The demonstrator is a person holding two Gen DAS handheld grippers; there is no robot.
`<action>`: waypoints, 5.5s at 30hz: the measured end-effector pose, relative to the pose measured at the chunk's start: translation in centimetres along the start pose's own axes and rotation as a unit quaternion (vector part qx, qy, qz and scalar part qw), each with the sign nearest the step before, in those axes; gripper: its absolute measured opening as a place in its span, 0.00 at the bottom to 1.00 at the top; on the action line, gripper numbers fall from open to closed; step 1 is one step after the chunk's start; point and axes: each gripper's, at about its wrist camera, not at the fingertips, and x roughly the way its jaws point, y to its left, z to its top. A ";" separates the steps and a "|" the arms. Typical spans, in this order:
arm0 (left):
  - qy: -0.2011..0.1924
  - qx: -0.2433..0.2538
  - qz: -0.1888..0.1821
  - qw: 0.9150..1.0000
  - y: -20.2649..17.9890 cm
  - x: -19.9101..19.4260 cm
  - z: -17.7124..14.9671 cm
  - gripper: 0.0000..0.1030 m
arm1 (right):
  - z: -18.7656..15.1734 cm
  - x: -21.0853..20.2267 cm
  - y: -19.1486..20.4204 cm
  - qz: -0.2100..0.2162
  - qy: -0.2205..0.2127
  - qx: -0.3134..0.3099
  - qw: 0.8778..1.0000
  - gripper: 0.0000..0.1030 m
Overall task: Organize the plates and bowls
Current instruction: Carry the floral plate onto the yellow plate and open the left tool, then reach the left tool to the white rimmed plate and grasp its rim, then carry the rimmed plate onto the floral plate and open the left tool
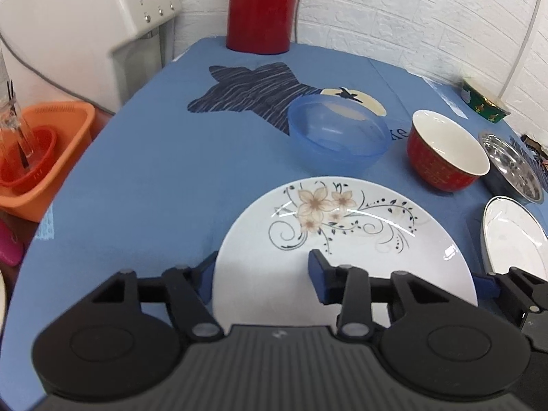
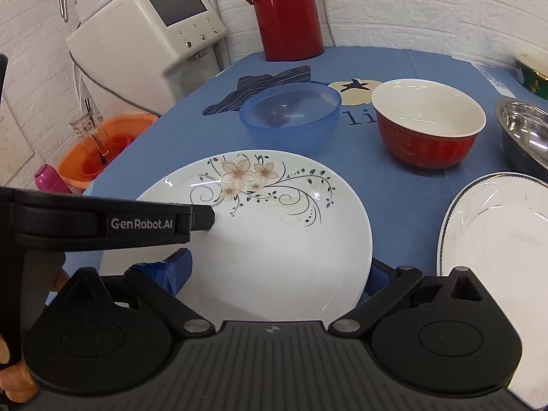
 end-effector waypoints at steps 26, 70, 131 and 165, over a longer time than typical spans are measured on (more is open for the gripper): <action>-0.043 -0.013 -0.047 0.998 -0.3 -11.3 -6.4 0.39 | -5.9 -10.4 3.4 0.000 -0.074 0.025 0.997 0.85; -0.042 0.008 -0.038 0.998 0.0 -12.2 -13.4 0.63 | -12.3 -11.4 4.3 0.014 -0.062 0.053 0.997 0.83; 0.053 0.131 -0.120 0.983 -18.9 4.0 0.7 0.49 | -5.2 -7.3 -14.5 -0.121 -0.070 0.069 0.988 0.85; 0.000 0.033 -0.094 0.995 -8.2 -10.8 -5.9 0.40 | -8.4 -15.1 -1.0 -0.070 -0.135 0.057 0.987 0.85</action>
